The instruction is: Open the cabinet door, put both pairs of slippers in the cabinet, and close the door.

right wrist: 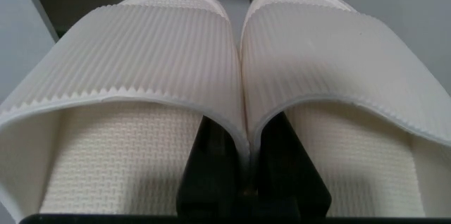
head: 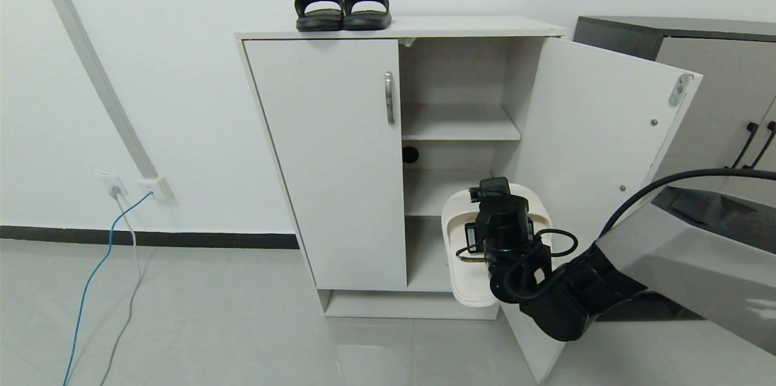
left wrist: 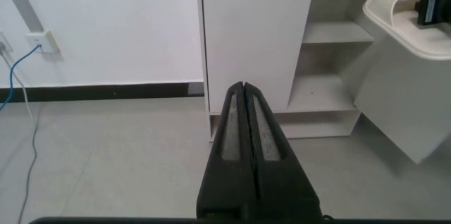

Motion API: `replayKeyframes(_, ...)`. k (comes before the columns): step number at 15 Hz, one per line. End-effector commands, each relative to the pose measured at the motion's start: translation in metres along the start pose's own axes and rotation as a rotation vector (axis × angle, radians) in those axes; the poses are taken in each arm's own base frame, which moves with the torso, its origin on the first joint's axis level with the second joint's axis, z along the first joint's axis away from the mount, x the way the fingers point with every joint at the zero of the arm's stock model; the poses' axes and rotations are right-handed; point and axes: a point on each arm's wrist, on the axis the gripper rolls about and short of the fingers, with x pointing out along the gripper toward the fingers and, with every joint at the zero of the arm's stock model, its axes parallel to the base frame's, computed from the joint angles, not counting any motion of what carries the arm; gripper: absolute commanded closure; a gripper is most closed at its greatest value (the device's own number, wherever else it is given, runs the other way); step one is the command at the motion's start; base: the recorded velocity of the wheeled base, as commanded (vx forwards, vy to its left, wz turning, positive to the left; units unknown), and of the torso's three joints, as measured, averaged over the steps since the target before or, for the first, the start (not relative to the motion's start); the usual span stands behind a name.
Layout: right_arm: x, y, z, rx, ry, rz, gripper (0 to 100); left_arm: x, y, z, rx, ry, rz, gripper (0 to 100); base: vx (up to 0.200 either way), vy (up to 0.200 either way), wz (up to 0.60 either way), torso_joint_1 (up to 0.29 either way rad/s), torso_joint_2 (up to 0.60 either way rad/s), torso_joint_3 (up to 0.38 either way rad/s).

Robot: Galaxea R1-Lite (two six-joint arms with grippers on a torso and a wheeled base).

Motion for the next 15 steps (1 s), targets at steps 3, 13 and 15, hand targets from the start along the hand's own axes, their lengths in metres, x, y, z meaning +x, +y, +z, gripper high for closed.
replayKeyframes(3, -0.005, -0.007, 0.0, -0.004, 0.006, -0.003, 100, 0.0, 0.0, 0.0, 0.0, 0.002, 0.0, 100, 0.0, 0.0, 0.0, 0.0, 0.0, 0.0)
replayKeyframes(13, -0.029, 0.008, -0.017, 0.068, 0.044, 0.114, 100, 0.0, 0.0, 0.0, 0.0, 0.0, 0.002, 100, 0.0, 0.0, 0.0, 0.0, 0.0, 0.0)
replayKeyframes(15, -0.024, 0.003, -0.019, 0.059, 0.052, 0.098, 100, 0.0, 0.0, 0.0, 0.0, 0.0, 0.002, 100, 0.0, 0.0, 0.0, 0.0, 0.0, 0.0)
